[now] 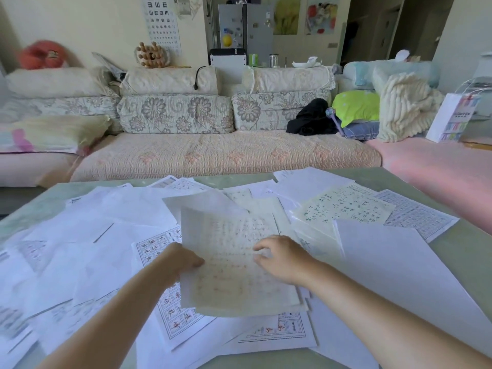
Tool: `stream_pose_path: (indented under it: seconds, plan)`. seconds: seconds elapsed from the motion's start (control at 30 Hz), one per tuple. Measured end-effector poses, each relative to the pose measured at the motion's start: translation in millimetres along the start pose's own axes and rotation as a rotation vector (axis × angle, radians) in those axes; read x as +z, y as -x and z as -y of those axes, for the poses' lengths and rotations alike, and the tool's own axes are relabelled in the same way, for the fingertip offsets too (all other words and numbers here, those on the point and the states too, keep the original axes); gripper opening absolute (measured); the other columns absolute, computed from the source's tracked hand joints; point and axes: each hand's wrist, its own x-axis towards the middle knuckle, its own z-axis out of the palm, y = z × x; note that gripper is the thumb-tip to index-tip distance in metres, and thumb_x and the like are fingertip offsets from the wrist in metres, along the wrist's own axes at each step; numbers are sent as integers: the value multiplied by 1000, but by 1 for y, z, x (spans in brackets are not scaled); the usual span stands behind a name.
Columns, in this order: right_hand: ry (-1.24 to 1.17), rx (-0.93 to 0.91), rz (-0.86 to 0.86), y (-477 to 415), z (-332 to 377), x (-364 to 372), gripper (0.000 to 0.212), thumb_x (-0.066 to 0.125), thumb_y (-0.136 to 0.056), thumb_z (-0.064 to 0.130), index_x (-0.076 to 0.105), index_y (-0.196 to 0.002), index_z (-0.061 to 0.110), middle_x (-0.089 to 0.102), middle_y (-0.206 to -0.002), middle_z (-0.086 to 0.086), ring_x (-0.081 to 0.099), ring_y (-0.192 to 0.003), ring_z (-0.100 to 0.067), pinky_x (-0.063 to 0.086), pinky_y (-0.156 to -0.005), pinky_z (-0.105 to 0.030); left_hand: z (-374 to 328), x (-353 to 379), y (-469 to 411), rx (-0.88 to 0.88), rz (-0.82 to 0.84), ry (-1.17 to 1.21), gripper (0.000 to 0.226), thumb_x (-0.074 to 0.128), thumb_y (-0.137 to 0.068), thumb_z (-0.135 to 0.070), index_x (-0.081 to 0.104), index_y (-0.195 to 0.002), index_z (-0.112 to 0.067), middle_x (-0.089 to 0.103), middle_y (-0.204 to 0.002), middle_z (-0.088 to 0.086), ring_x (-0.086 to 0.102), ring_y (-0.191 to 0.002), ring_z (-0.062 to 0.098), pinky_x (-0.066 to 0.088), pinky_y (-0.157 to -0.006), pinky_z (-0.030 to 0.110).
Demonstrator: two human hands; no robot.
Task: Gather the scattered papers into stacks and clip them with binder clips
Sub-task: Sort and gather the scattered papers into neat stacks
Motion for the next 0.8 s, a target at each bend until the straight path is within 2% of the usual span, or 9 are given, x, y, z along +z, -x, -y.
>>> stream_pose_path:
  seconds: [0.07, 0.13, 0.2, 0.27, 0.37, 0.5, 0.6, 0.7, 0.8]
  plan:
    - [122, 81, 54, -3, -5, 1, 51, 50, -95, 51, 50, -141, 28, 43, -149, 5, 36, -139, -17, 32, -113, -37, 3, -12, 6, 76, -130, -323, 29, 70, -70, -9, 66, -98, -1, 69, -91, 16, 68, -83, 31, 56, -71, 33]
    - [170, 122, 117, -8, -5, 5, 59, 52, -93, 53, 43, -146, 29, 37, -151, 3, 32, -140, -21, 31, -113, -39, 7, -25, 14, 174, -252, -601, 17, 58, -79, -7, 66, -93, -5, 63, -82, 8, 62, -79, 27, 46, -61, 28]
    - [201, 120, 91, -14, 1, 9, 64, 54, -91, 55, 39, -148, 28, 36, -152, 1, 31, -140, -23, 31, -113, -41, 11, -36, 17, 270, -354, -671, 17, 48, -81, -2, 62, -90, -6, 60, -82, 7, 57, -77, 27, 41, -57, 28]
    - [182, 111, 51, -20, 13, 13, 70, 53, -91, 56, 33, -151, 25, 35, -154, -1, 30, -141, -25, 29, -114, -41, 15, -46, 17, 346, -437, -620, 14, 43, -86, -2, 55, -92, -4, 56, -83, 6, 51, -77, 27, 39, -58, 29]
    - [11, 166, -4, -29, 30, 21, 81, 56, -89, 56, 23, -153, 21, 38, -150, -6, 32, -140, -29, 34, -110, -42, 16, -61, 21, 412, -421, -429, 11, 41, -95, -9, 45, -99, -17, 52, -92, 2, 48, -83, 26, 38, -66, 31]
    - [-581, 306, -80, -47, 51, 22, 92, 71, -83, 45, 18, -155, 23, 41, -149, -5, 51, -126, -24, 45, -98, -35, 16, -72, 26, 370, -309, 157, 19, 42, -92, -1, 56, -98, -13, 62, -96, 9, 60, -83, 28, 50, -65, 33]
    - [-816, 266, -65, -61, 58, 20, 63, 78, -82, 23, 49, -138, 15, 62, -130, -3, 64, -108, -19, 51, -87, -33, 11, -72, 41, 379, -185, 363, 24, 40, -90, 5, 58, -90, -12, 66, -86, 9, 63, -72, 21, 50, -61, 31]
    - [-663, 247, -96, -68, 61, 23, 34, 77, -82, 16, 65, -113, 14, 71, -109, -3, 68, -98, -21, 54, -81, -31, 10, -69, 41, 383, -7, 364, 13, 49, -80, -9, 61, -84, -13, 67, -70, 2, 61, -62, 18, 49, -63, 31]
    - [-325, 242, -186, -74, 56, 23, 20, 68, -85, 22, 59, -101, 14, 63, -93, 2, 60, -80, -17, 47, -65, -28, 15, -62, 12, 304, -73, 38, 28, 53, -91, -24, 52, -116, -11, 65, -101, 7, 63, -86, 26, 54, -71, 39]
